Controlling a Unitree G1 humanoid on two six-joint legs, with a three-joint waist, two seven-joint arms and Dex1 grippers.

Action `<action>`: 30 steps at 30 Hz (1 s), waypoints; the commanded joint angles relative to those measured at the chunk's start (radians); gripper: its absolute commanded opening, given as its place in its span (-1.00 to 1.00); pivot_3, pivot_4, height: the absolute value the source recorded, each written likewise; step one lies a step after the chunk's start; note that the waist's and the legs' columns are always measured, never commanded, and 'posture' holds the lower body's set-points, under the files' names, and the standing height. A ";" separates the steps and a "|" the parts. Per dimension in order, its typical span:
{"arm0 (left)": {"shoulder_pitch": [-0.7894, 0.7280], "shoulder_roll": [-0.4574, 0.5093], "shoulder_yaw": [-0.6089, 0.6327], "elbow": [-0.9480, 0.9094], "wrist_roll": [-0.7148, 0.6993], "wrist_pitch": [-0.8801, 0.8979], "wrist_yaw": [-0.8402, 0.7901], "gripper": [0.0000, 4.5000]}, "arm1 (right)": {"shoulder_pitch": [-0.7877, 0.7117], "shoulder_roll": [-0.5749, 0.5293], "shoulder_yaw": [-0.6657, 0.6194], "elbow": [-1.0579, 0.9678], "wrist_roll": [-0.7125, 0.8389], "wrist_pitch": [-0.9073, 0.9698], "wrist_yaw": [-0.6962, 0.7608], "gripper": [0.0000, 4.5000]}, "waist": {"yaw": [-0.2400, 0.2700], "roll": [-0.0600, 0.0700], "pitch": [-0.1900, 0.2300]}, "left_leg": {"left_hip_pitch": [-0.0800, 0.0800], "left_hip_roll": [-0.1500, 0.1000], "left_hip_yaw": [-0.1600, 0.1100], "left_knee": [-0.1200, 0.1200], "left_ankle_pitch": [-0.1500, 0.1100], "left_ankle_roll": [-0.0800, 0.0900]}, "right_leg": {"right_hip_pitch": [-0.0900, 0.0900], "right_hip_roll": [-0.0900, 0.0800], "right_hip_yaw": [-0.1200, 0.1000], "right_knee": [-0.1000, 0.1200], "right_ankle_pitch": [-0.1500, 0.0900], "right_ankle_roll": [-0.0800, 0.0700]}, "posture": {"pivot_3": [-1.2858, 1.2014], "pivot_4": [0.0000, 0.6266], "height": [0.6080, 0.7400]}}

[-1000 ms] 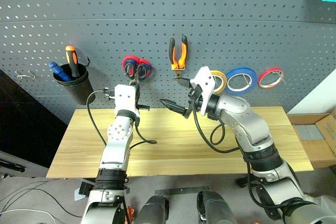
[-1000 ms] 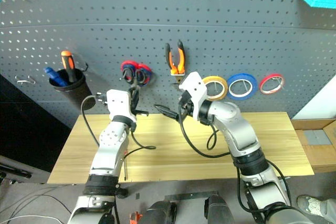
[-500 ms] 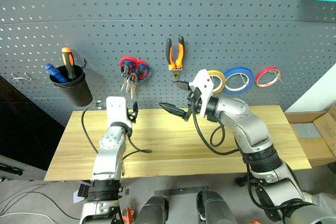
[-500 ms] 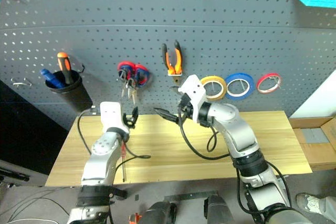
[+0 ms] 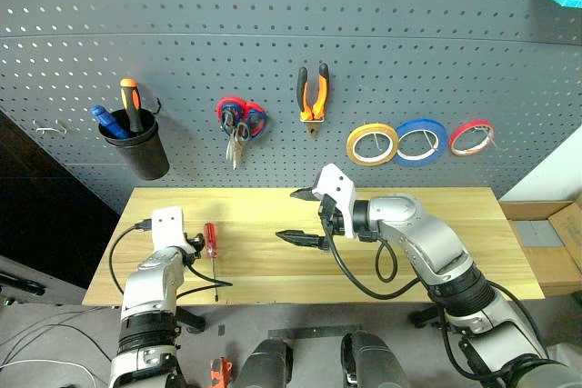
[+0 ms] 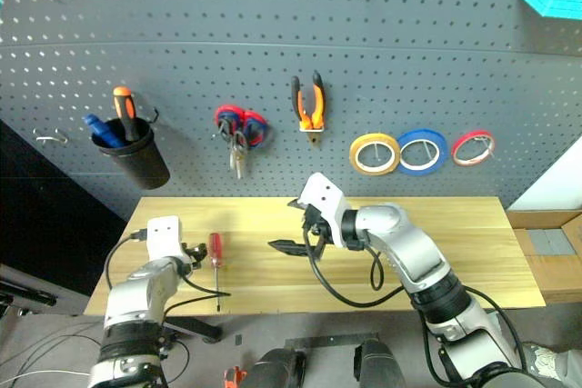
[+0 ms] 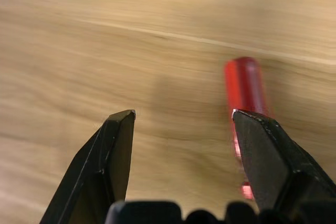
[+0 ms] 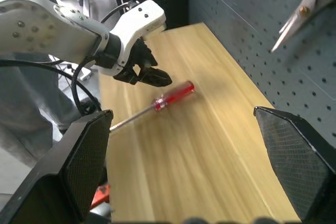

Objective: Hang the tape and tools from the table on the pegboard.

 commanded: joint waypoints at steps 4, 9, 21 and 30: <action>-0.034 -0.002 -0.036 0.039 0.010 -0.028 -0.007 0.40 | -0.012 -0.011 -0.004 -0.016 -0.022 0.004 0.001 1.00 | 0.000 0.000 0.000 | 0.000 0.000 0.000 0.000 0.000 0.000 | 0.000 0.000 0.000 0.000 0.000 0.000 | 0.02 -0.56 1.00; -0.052 -0.008 -0.058 0.107 0.034 0.021 0.038 0.40 | -0.010 -0.007 -0.004 -0.020 -0.023 0.026 0.000 1.00 | -0.002 0.000 -0.001 | 0.000 0.000 0.000 0.000 0.000 0.000 | 0.000 0.000 0.001 0.000 0.000 0.000 | 0.02 -0.56 1.00; -0.102 -0.019 -0.104 0.152 0.056 0.032 0.046 -0.63 | 0.001 -0.021 0.024 0.001 -0.066 0.041 -0.002 1.00 | -0.001 0.000 -0.002 | 0.000 0.000 0.000 0.000 0.000 0.000 | 0.000 0.000 0.000 0.000 0.000 0.000 | 0.02 -0.54 1.00; -0.064 0.063 -0.085 -0.390 0.084 -0.212 0.043 -0.63 | -0.009 -0.006 -0.075 -0.159 0.154 0.018 0.161 1.00 | -0.001 -0.001 -0.001 | -0.002 0.001 0.000 0.000 0.000 -0.002 | -0.001 -0.001 0.000 -0.001 0.000 0.000 | 0.04 -0.58 1.00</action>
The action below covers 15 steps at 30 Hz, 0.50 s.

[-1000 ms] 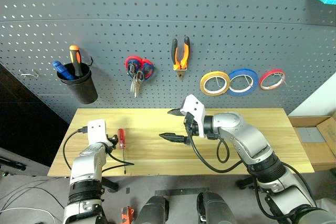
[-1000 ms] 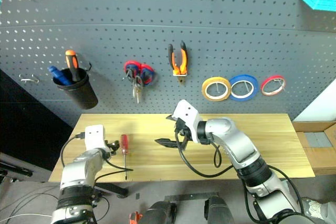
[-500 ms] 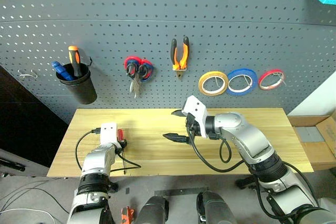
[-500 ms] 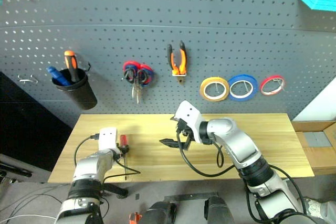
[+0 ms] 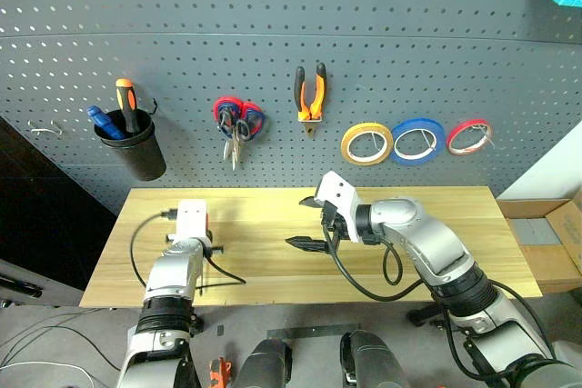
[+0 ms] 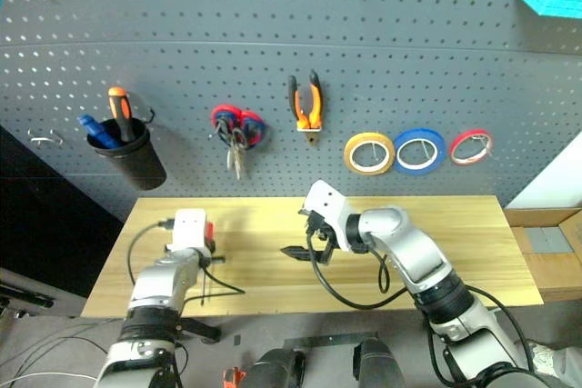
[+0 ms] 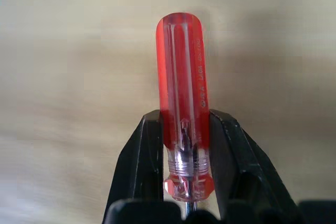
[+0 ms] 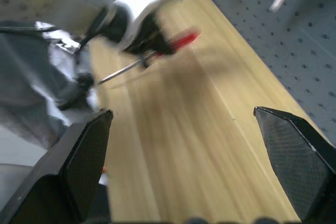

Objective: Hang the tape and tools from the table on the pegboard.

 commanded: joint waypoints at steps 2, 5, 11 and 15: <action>0.018 0.037 0.019 -0.333 -0.003 -0.225 -0.047 -0.63 | -0.028 0.035 -0.104 -0.173 0.210 -0.014 0.108 1.00 | 0.003 0.001 -0.001 | 0.000 0.000 0.000 0.000 0.000 -0.001 | 0.000 0.000 0.000 -0.001 0.000 0.000 | 0.04 -0.59 1.00; 0.040 0.037 0.016 -0.403 0.043 -0.353 -0.024 -0.63 | -0.088 0.052 -0.094 -0.163 0.208 -0.009 0.089 1.00 | 0.001 0.003 -0.004 | 0.002 0.000 0.001 -0.001 -0.001 -0.002 | 0.002 0.000 0.001 -0.003 0.000 0.000 | 0.05 -0.60 1.00; -0.046 0.018 0.095 -0.442 0.009 -0.386 0.024 -0.63 | -0.145 0.061 -0.066 -0.105 0.176 -0.063 0.095 1.00 | 0.008 0.002 -0.005 | 0.003 0.000 -0.001 0.000 -0.001 0.000 | 0.002 0.001 -0.001 0.001 0.000 0.000 | 0.06 -0.63 1.00; -0.168 0.080 0.125 -0.423 0.007 -0.384 0.010 -0.63 | -0.195 0.103 -0.073 -0.041 0.119 -0.127 0.024 1.00 | 0.008 0.001 -0.006 | 0.002 0.000 0.000 0.000 0.000 -0.001 | 0.001 0.001 0.000 0.001 0.000 0.000 | 0.07 -0.65 1.00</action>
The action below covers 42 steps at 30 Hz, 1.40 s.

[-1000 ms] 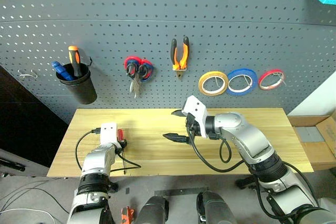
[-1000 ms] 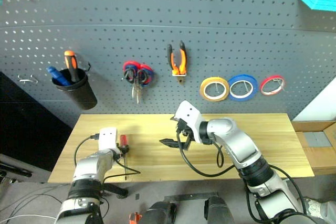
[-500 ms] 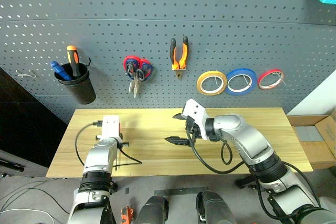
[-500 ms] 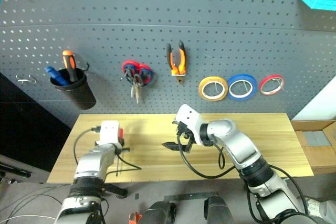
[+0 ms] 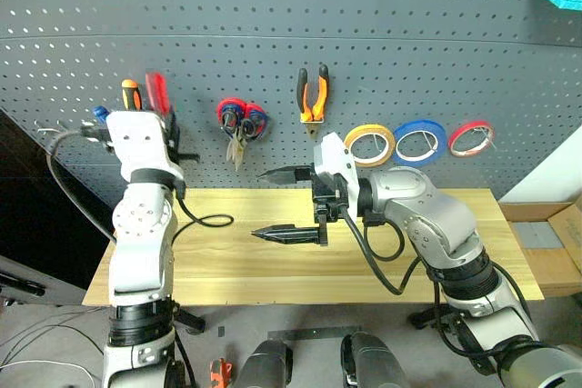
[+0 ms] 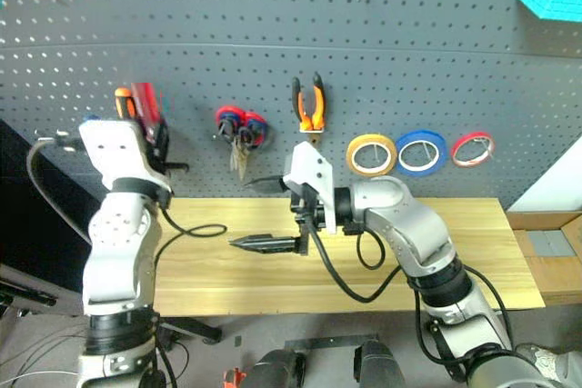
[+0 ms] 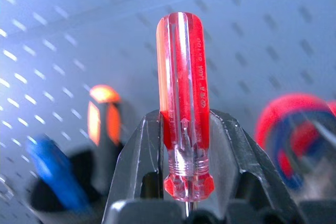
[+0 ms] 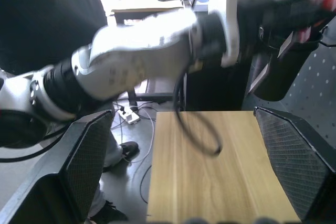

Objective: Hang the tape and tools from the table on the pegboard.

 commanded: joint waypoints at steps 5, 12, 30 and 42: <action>-0.212 0.090 0.072 0.033 -0.025 -0.039 -0.011 -0.63 | -0.151 0.114 -0.036 0.151 -0.136 -0.095 -0.202 1.00 | -0.003 0.001 -0.003 | 0.000 0.000 0.000 -0.001 0.002 -0.003 | -0.001 0.000 0.000 0.000 0.000 0.000 | 0.06 -0.66 1.00; -0.237 0.145 0.106 0.159 -0.021 -0.117 -0.010 -0.63 | -0.186 0.169 -0.045 0.221 -0.196 -0.124 -0.300 1.00 | -0.004 -0.001 -0.005 | -0.001 0.000 0.001 -0.001 0.002 -0.003 | -0.004 0.001 0.001 0.001 0.000 -0.001 | 0.06 -0.68 1.00; -0.170 0.137 0.091 0.370 0.013 -0.354 0.029 -0.31 | -0.171 0.184 -0.054 0.163 -0.157 -0.108 -0.259 1.00 | -0.004 -0.009 -0.013 | -0.004 0.000 0.002 -0.001 0.002 -0.003 | -0.009 0.001 0.002 0.003 0.000 -0.001 | 0.06 -0.71 1.00; -0.094 0.135 0.027 0.157 -0.258 -0.122 -0.243 0.97 | -0.141 0.135 -0.069 0.128 -0.110 -0.082 -0.191 1.00 | -0.005 -0.011 -0.017 | -0.004 0.000 0.003 -0.001 0.002 -0.003 | -0.010 0.000 0.002 0.003 0.000 -0.001 | 0.07 -0.68 1.00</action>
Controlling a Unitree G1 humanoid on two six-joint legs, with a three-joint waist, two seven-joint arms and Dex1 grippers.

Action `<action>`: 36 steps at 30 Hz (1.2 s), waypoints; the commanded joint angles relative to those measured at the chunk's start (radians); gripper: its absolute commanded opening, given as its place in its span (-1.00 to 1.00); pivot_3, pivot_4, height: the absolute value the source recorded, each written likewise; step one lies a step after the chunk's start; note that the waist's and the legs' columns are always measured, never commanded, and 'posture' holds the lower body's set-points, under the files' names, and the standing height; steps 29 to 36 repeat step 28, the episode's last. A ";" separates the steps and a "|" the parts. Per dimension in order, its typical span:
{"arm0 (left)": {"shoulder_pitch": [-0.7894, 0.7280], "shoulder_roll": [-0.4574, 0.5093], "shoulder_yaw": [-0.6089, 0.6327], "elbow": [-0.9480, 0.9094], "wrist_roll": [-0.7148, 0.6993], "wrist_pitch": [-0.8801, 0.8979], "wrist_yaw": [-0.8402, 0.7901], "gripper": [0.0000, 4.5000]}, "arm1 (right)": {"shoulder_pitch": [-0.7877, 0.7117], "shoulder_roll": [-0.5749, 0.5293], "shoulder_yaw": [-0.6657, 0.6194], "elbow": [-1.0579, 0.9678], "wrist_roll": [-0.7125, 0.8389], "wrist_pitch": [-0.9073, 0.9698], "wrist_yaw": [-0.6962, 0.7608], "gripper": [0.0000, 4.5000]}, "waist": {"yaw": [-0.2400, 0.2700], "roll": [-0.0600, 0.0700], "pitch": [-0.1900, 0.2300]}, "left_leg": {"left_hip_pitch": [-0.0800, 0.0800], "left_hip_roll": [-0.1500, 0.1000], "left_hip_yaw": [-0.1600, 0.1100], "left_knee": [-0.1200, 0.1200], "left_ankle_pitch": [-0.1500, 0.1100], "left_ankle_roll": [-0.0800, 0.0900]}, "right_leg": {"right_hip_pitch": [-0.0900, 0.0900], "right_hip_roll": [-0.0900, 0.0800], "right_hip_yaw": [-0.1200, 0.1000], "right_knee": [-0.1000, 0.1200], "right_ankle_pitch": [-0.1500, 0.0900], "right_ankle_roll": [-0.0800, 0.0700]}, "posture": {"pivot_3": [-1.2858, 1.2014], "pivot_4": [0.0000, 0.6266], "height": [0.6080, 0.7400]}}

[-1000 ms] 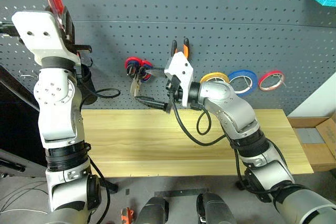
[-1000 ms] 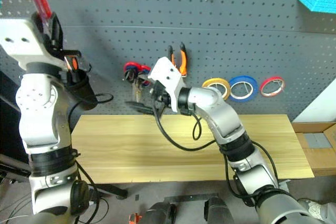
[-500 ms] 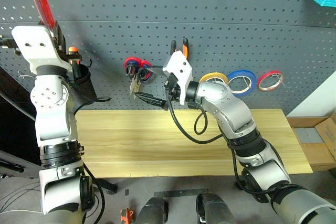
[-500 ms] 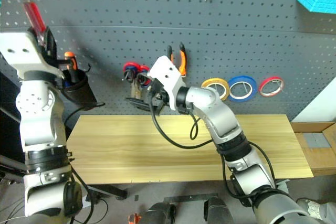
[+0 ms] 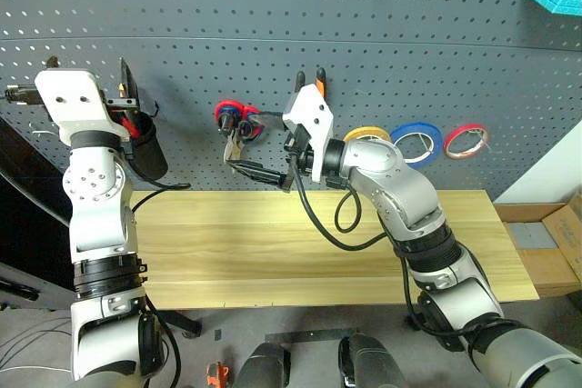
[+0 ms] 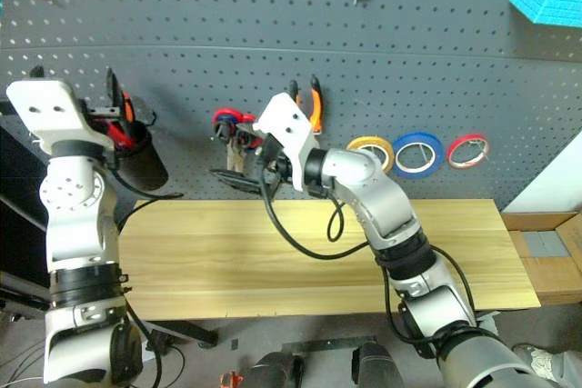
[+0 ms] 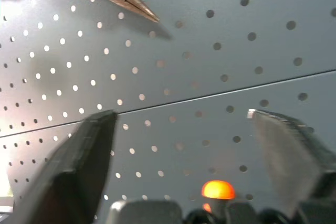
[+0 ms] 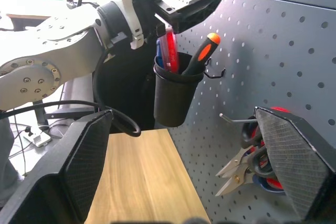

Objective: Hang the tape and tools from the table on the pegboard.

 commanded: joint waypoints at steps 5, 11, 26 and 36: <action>0.228 0.036 -0.048 -0.302 -0.330 0.286 -0.343 0.97 | 0.106 -0.101 -0.036 -0.217 0.179 0.102 0.143 1.00 | -0.007 0.001 0.000 | 0.000 0.000 0.000 0.000 0.000 0.001 | 0.000 0.000 0.000 -0.001 0.000 0.000 | 0.06 -0.56 1.00; 0.508 0.032 0.016 -0.404 -0.463 0.418 -0.414 0.97 | 0.365 -0.189 -0.080 -0.304 0.194 0.132 0.072 1.00 | -0.017 0.004 0.002 | 0.002 0.002 0.000 -0.001 -0.003 0.005 | 0.002 0.000 0.000 0.000 -0.002 -0.002 | 0.04 -0.45 1.00; 0.713 -0.059 -0.016 -0.168 -0.350 0.313 -0.437 0.97 | 0.687 -0.273 -0.336 0.074 0.040 -0.045 -0.183 1.00 | 0.002 0.012 0.009 | 0.012 0.002 0.000 -0.002 -0.004 0.007 | 0.015 -0.002 -0.001 -0.002 -0.010 0.001 | 0.02 -0.59 1.00; 0.714 -0.080 -0.061 -0.105 -0.286 0.270 -0.422 0.97 | 0.681 -0.264 -0.348 0.150 0.031 -0.079 -0.184 1.00 | 0.001 0.014 0.005 | 0.012 0.003 0.001 -0.002 -0.004 0.007 | 0.015 -0.002 -0.001 -0.003 -0.010 0.001 | 0.01 -0.66 1.00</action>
